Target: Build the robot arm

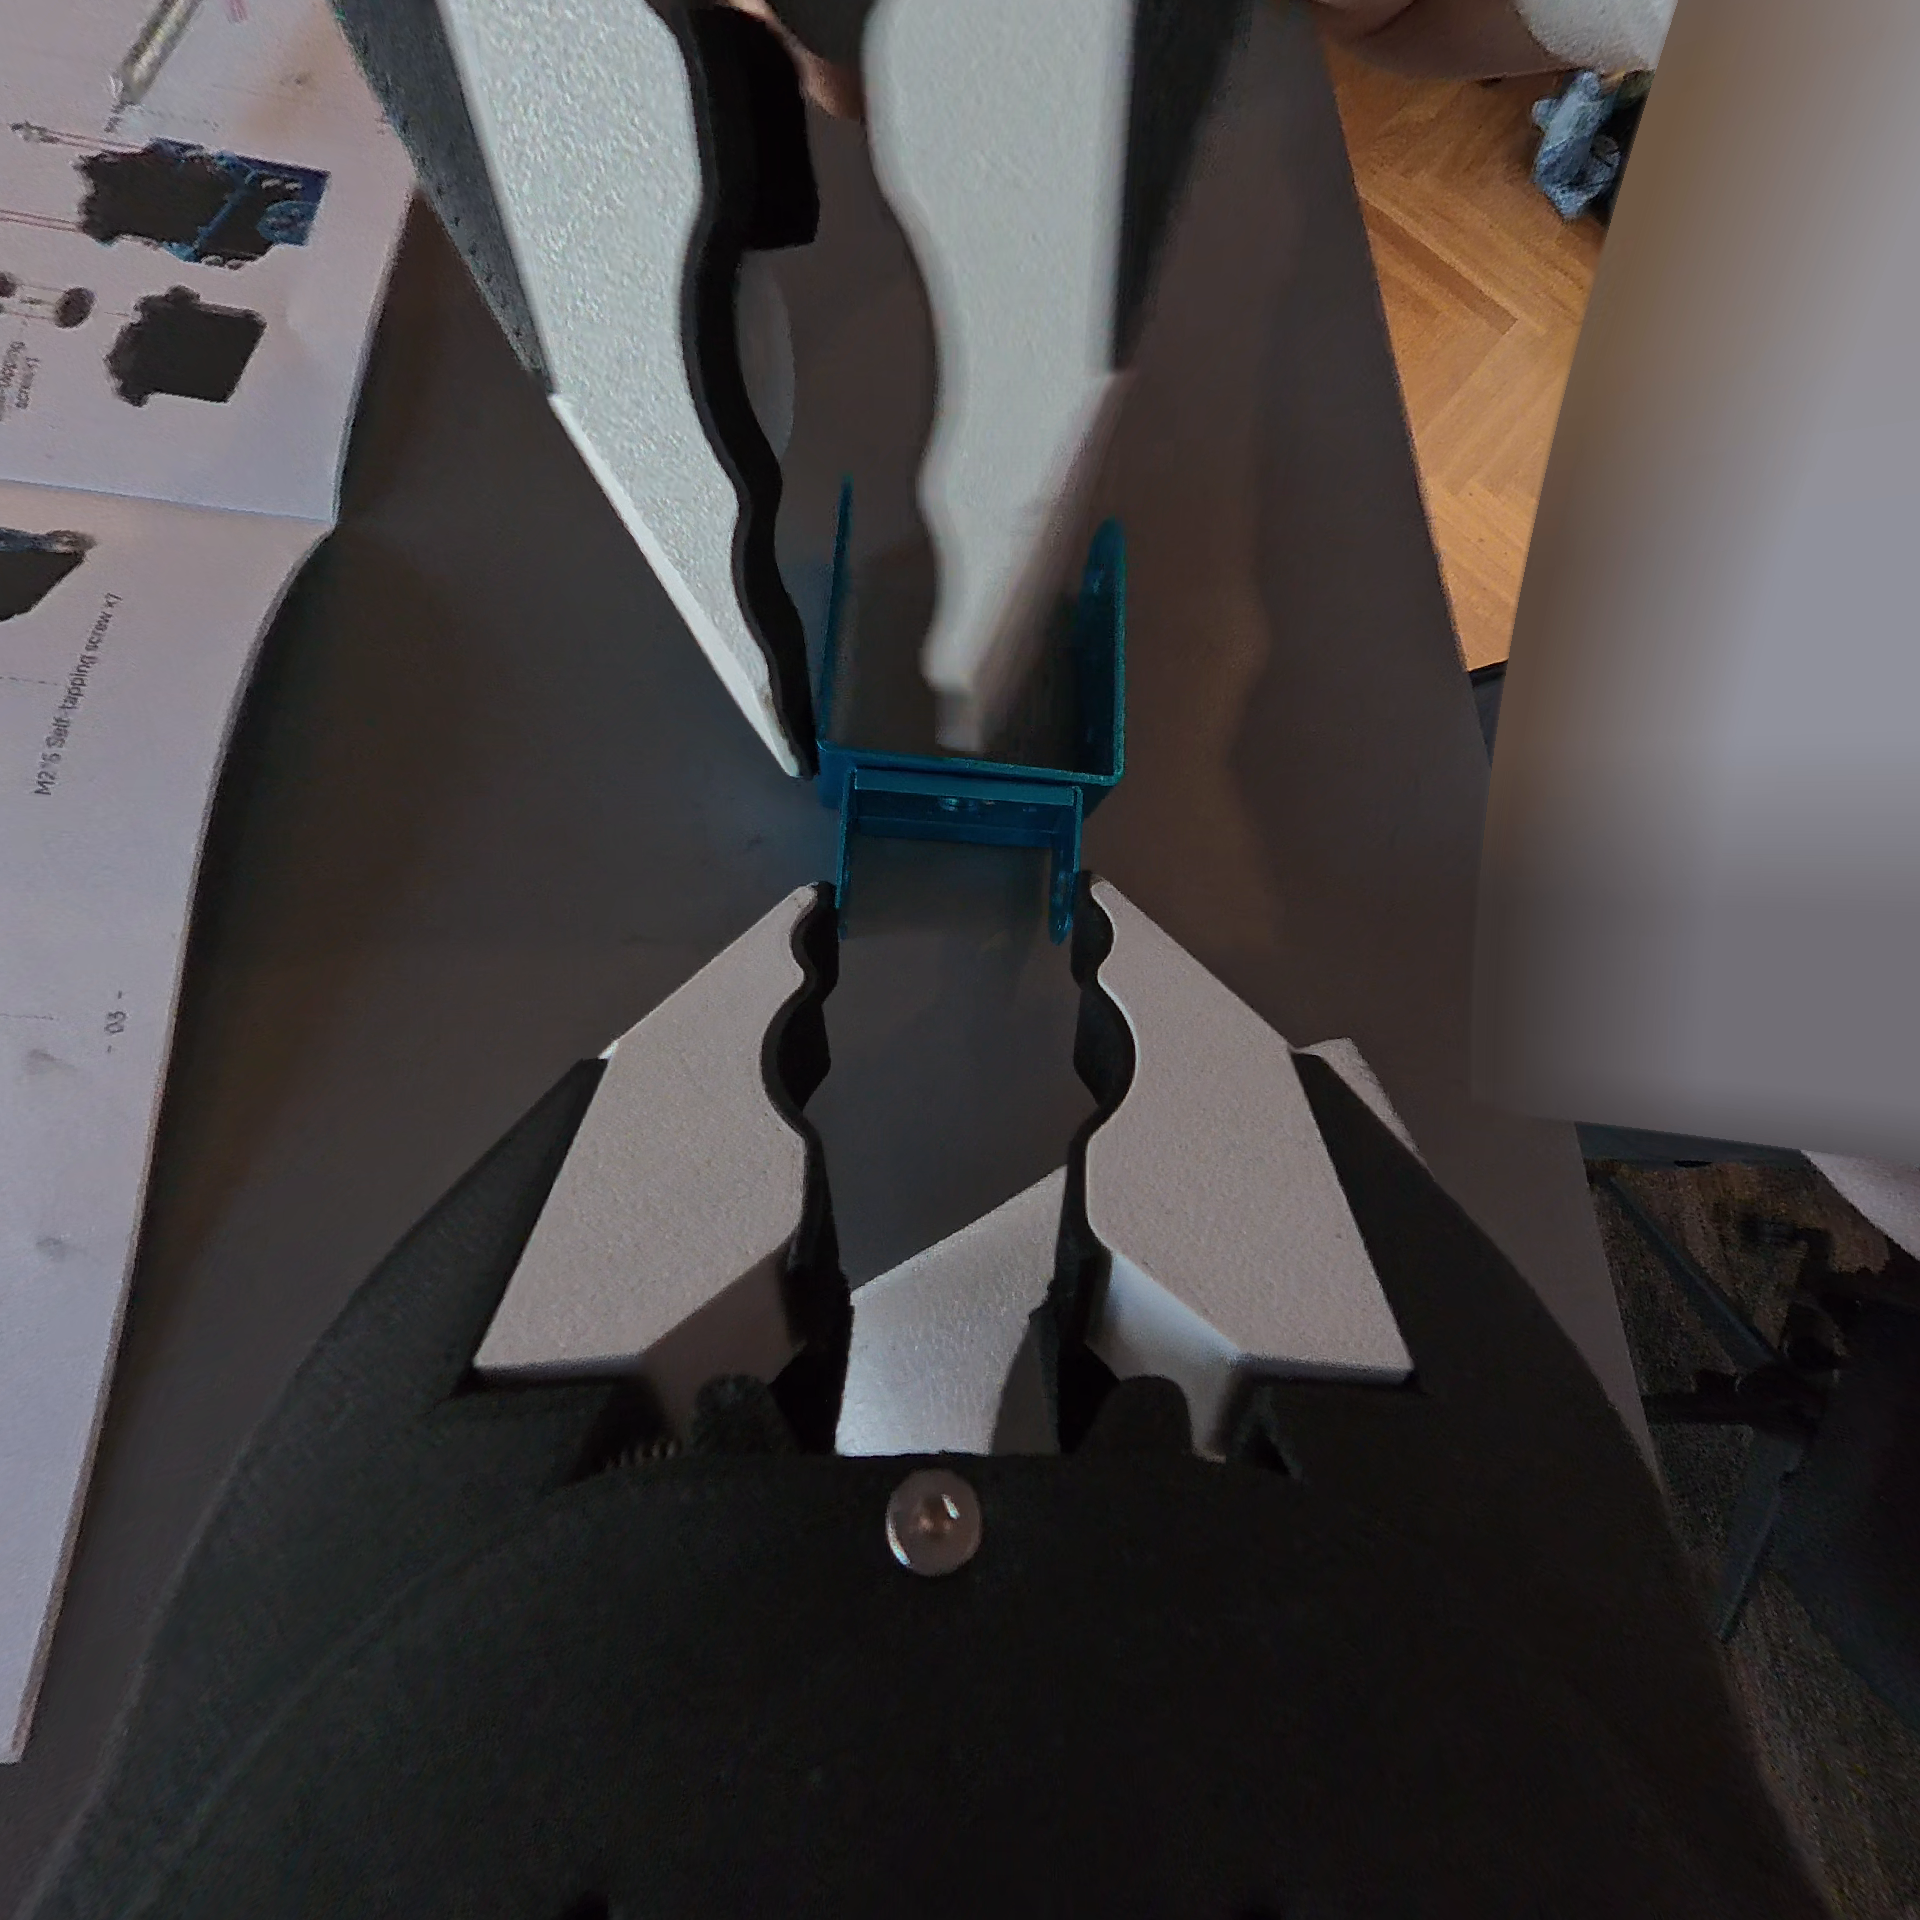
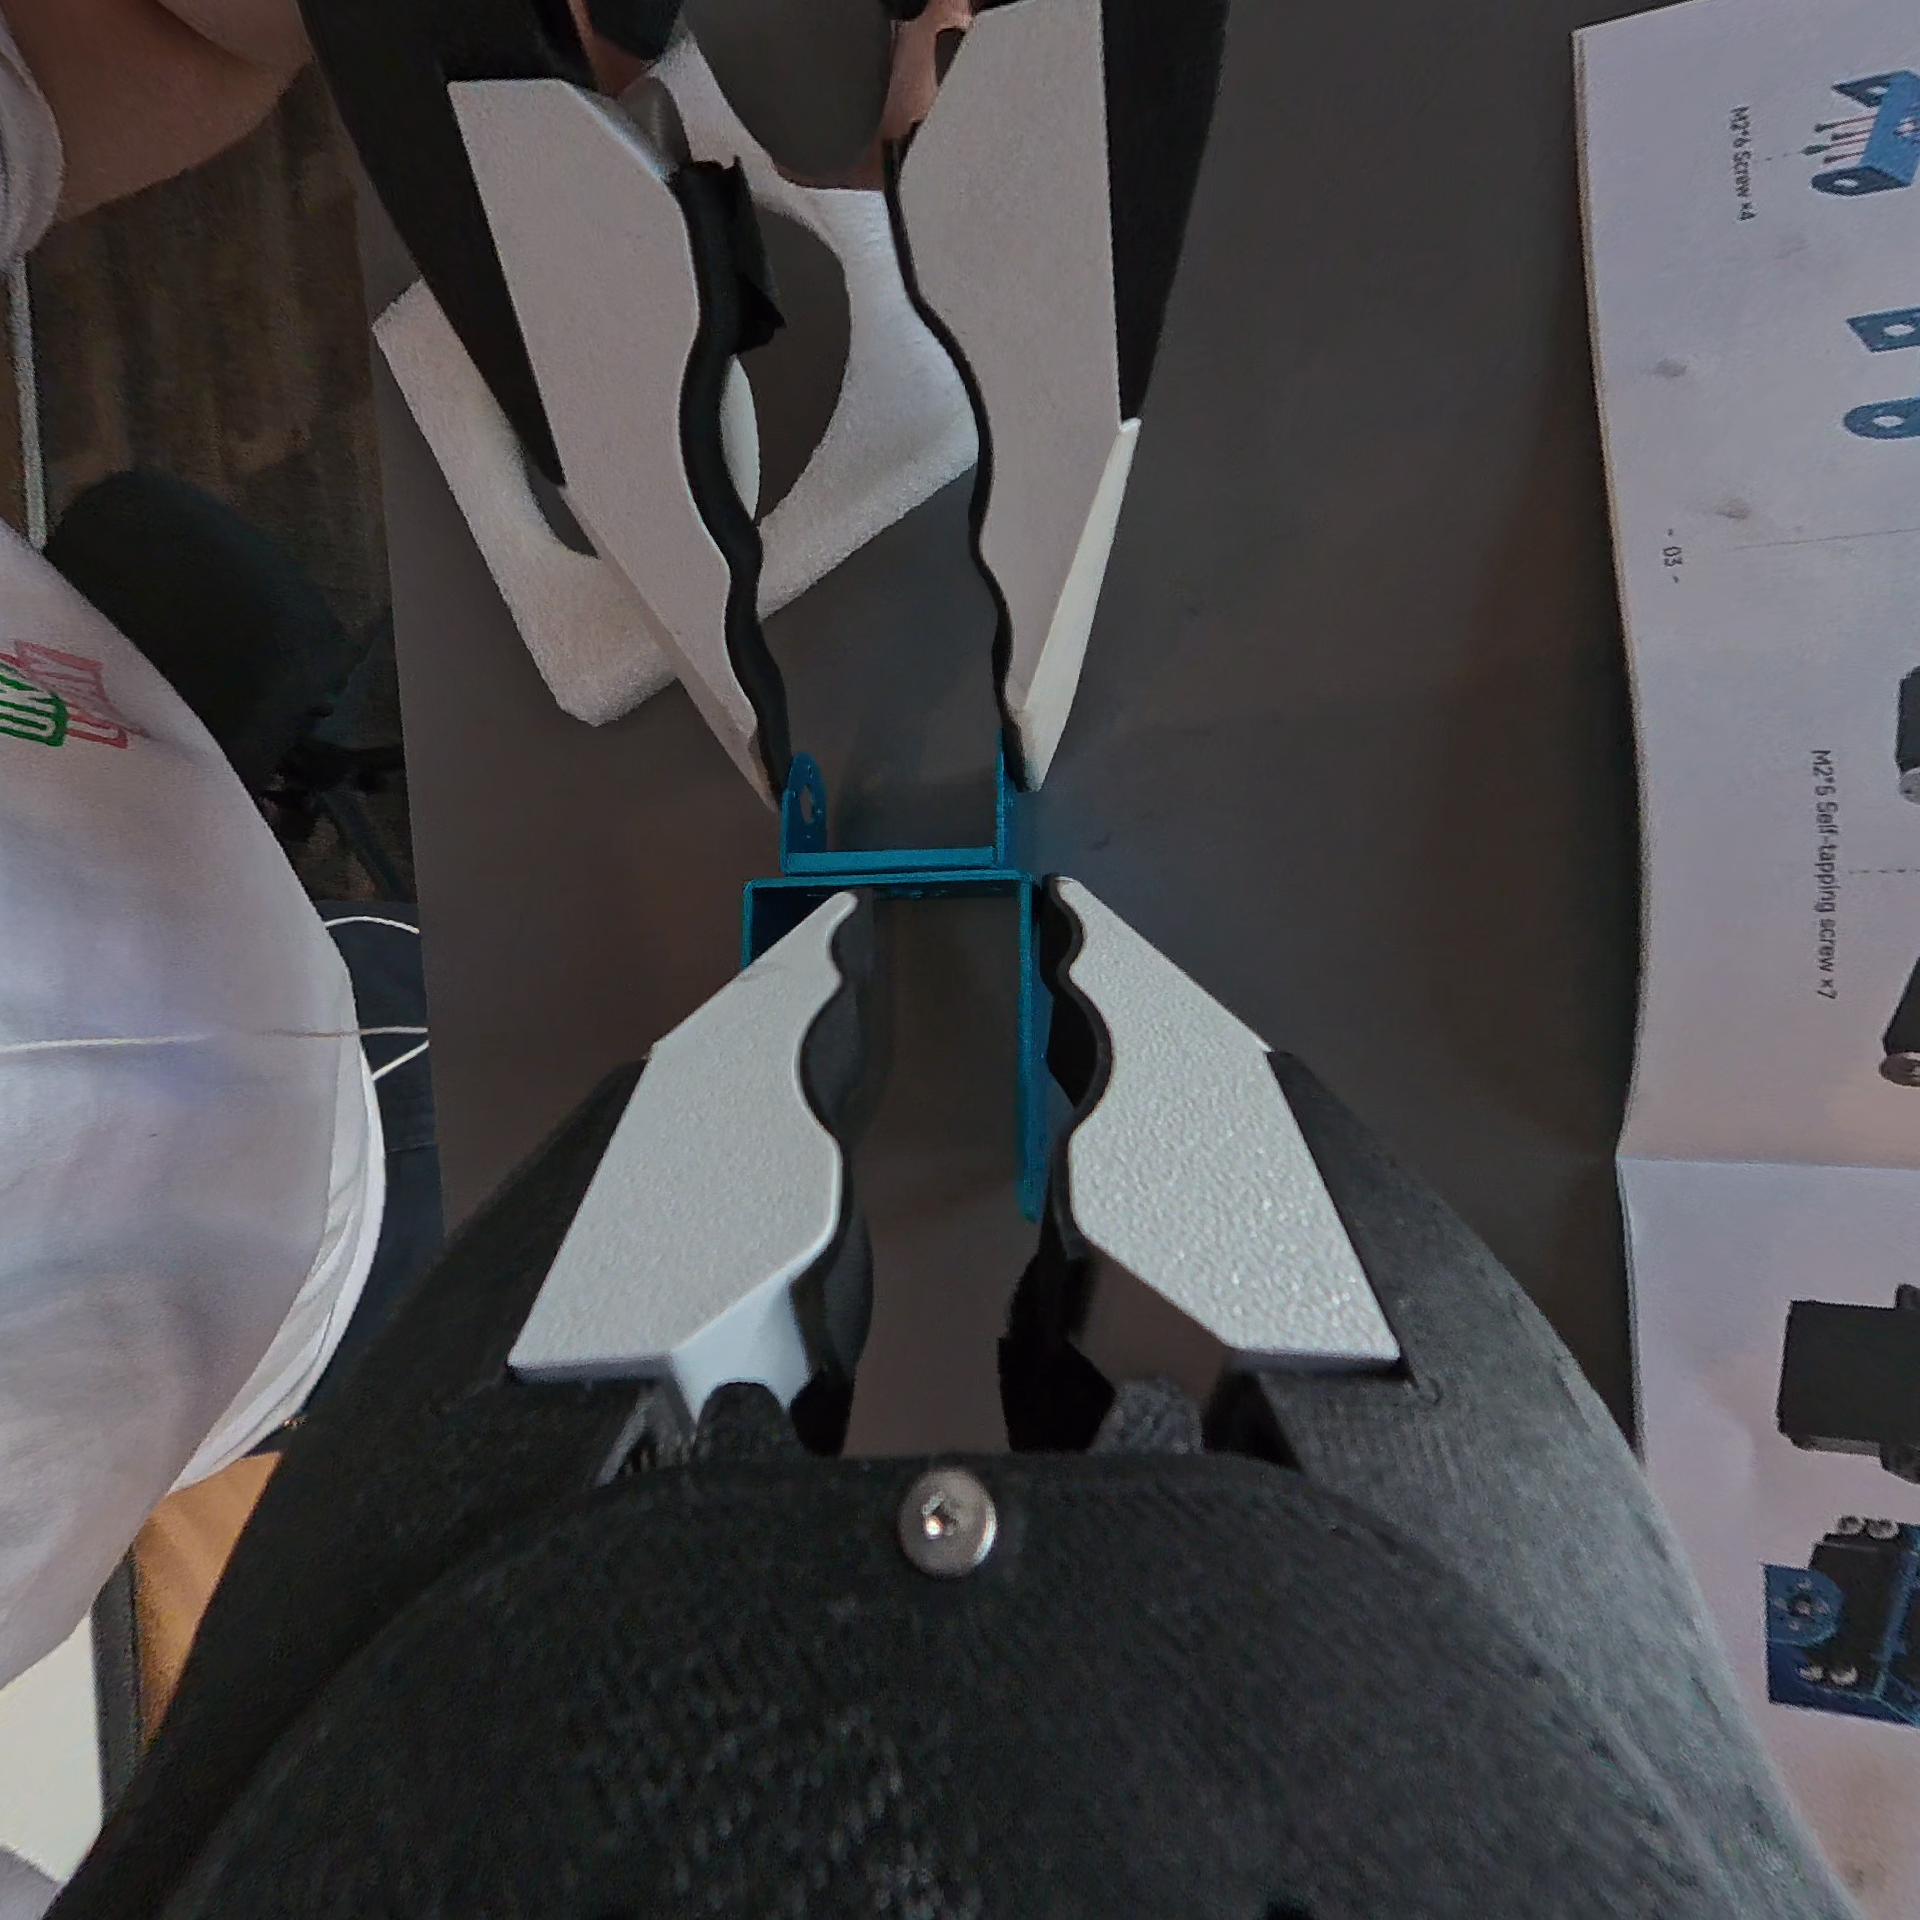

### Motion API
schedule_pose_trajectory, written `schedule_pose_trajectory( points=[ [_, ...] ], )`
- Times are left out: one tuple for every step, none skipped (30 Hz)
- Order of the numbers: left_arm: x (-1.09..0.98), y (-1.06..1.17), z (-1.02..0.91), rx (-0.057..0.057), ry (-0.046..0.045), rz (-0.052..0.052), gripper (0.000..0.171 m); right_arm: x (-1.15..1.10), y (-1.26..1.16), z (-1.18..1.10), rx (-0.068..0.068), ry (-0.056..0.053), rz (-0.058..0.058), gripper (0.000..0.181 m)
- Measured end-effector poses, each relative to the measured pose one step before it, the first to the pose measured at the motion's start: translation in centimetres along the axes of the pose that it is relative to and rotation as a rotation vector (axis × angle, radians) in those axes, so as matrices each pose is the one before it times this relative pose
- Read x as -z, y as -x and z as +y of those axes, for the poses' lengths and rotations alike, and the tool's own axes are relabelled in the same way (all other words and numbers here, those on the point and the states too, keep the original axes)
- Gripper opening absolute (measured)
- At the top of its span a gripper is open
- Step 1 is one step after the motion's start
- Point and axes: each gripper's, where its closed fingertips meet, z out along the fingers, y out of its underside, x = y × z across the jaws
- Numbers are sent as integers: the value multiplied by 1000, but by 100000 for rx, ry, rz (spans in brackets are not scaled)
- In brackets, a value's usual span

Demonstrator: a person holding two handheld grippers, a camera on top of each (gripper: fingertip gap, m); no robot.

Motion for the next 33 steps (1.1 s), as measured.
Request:
schedule_pose_trajectory(
  points=[
    [-86, -267, -59, 739, -156, 1679, 44, 151, -597, -1, 1355, -559, 3047, 9],
    [-61, 71, -62, 10, -252, -524, 44, 32, -164, 68, 2203, -542, 774, 5],
    [-28, 64, -32, -347, -161, -507, 44, 8, -45, 88, -56, 341, -572, 5],
    [2, 159, 15, -128, -122, -895, 44, -59, 192, 100, -583, 335, -1877, 12],
    [22, 36, 23, -68, -116, -115, 44, -131, 356, 100, -1916, 576, -2793, 25],
    [19, -33, 43, 164, 32, 334, 44, -21, 364, -51, -1166, 21, -2532, 29],
    [7, 4, 14, 174, -23, 47, 44, -3, 264, -10, 574, -107, -1356, 34],
    [3, -4, -4, -37, 62, -40, 44, -34, 188, 71, 1568, 457, -405, 37],
    [-14, -3, 3, -166, 131, -123, 44, -19, -8, 36, 1938, 449, 1159, 37],
    [0, 0, -3, -46, 117, -67, 44, -43, 7, 11, 1454, 499, 1257, 38],
    [-13, -3, 3, 34, 22, 9, 44, -56, 21, 6, 805, 457, 942, 38],
    [6, 0, 1, 54, -31, 47, 44, -47, 12, -18, 444, 201, 785, 38],
    [-11, -1, -5, 46, -74, 64, 44, -48, -44, -22, 528, 155, 853, 38],
    [-5, 1, -15, 77, -85, 98, 44, -41, -35, 31, 370, 307, 555, 37],
    [-17, -11, -6, 17, -42, 74, 44, 7, -56, -12, -43, -46, 364, 36],
    [-3, 2, 4, -68, 64, -58, 44, -2, -81, -30, -237, -198, 277, 35],
    [-4, 2, 8, -206, 71, -128, 44, -10, -8, -10, -397, -187, -256, 35],
    [-7, -8, 8, -283, 49, -159, 44, 16, 4, -22, -725, -171, -426, 34],
    [-11, -11, 0, -147, 73, 2, 44, 22, 21, -1, -966, 19, -660, 34],
    [-5, 2, 9, 39, 22, 44, 44, 20, 10, -5, -685, -213, -858, 34],
    [1, 6, 0, 13, 12, 22, 44, 9, -5, -13, -845, -376, -975, 34],
    [12, 5, 4, 106, -48, 58, 44, 13, -15, -22, -1006, -419, -967, 34],
    [-3, 2, 1, 92, -71, 94, 44, 12, 1, -8, -587, -249, -790, 34],
    [-2, -2, -7, 22, -39, 73, 44, 16, 2, -10, -491, -96, -470, 34],
    [-5, -5, 11, 26, 26, 34, 44, 6, 0, 4, -209, 25, -261, 34],
    [-4, 3, 3, -80, 56, -56, 44, 1, -5, 6, 21, 23, -203, 34],
    [2, -6, -4, -73, 51, -75, 44, 4, 2, -4, -75, -93, -335, 34],
    [-4, 3, -1, -25, 41, -13, 44, 6, -5, -2, -213, -149, -435, 34],
    [-16, -21, 0, -26, -13, 98, 44, 16, 13, -11, -303, -162, -568, 34],
    [-15, -10, -12, -79, 3, 35, 44, 27, 22, 18, -254, -101, -734, 34],
    [0, -9, 15, -121, 124, -88, 44, 11, -8, -8, -445, -188, -661, 34],
    [-3, 7, 7, -145, 81, -125, 45, 4, -2, -18, -685, -276, -738, 33],
    [2, -5, -1, -134, 59, -121, 45, 12, 0, -4, -281, -284, -656, 33]
  ],
)
